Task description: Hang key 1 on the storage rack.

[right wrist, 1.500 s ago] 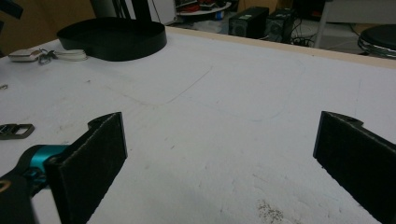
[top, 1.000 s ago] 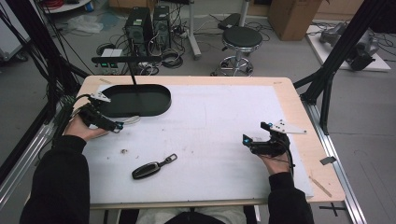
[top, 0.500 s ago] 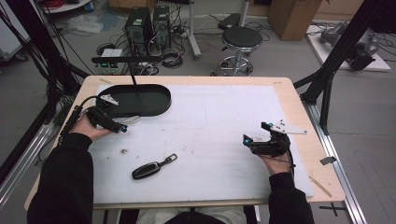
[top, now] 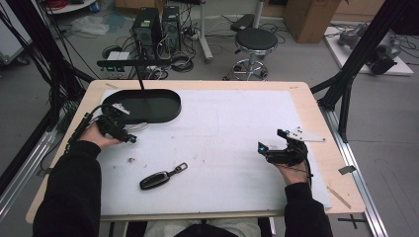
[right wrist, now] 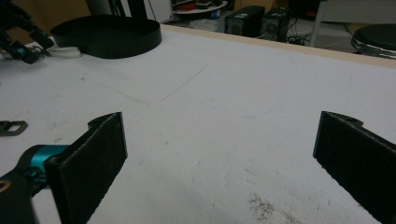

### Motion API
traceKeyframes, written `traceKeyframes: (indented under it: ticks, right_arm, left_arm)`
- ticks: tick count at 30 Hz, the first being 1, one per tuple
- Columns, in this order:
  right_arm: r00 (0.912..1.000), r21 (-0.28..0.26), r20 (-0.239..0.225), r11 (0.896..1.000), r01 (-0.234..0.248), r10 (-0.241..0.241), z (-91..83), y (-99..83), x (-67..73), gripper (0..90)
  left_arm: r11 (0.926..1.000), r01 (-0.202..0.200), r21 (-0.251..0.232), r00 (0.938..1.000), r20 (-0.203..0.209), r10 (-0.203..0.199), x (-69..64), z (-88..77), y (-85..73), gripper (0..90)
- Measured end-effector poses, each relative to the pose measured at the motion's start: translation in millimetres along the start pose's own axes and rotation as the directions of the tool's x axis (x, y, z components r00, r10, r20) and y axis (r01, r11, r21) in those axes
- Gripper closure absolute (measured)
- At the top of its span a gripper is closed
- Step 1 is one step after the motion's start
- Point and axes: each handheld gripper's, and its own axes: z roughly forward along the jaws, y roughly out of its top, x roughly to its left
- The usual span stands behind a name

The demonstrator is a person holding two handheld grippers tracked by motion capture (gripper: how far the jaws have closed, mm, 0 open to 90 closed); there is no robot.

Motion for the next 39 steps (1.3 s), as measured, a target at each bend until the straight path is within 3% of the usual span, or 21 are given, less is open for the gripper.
traceKeyframes:
  ticks: [9, 18, 29, 31, 36, 39]
  right_arm:
    - [1.0000, -0.004, 0.007, 1.000, -0.006, 0.007, -0.3, -0.5, -2.0, 2.0]
    - [0.9999, -0.004, 0.009, 1.000, -0.014, 0.014, 0.2, -1.0, -3.0, 2.0]
    - [0.9999, 0.003, 0.001, 1.000, -0.012, 0.012, 1.7, -1.4, -2.6, 2.0]
    - [1.0000, 0.008, -0.003, 1.000, -0.008, 0.008, 2.9, -1.7, -1.5, 2.0]
    - [0.9999, 0.002, -0.003, 1.000, -0.012, 0.012, 1.8, -1.5, -2.6, 2.0]
    - [0.9997, -0.007, -0.006, 1.000, -0.025, 0.025, 0.8, -1.2, -3.1, 2.0]
  left_arm:
    - [0.9997, 0.025, 0.000, 0.9997, 0.004, -0.025, 6.0, 5.9, -1.3, 25.0]
    - [0.9998, 0.020, -0.005, 0.9998, 0.006, -0.020, 7.4, 5.2, -0.8, 29.5]
    - [0.9993, 0.033, -0.015, 0.9989, 0.034, -0.032, 9.4, 2.5, -0.2, 46.8]
    - [0.9993, 0.035, -0.015, 0.9988, 0.036, -0.035, 10.3, 1.4, -0.9, 54.4]
    - [0.9997, 0.023, -0.008, 0.9997, -0.002, -0.023, 9.5, 0.6, -1.3, 73.7]
    - [1.0000, -0.009, 0.003, 0.9997, -0.021, 0.009, 5.2, 0.8, 0.5, 80.7]
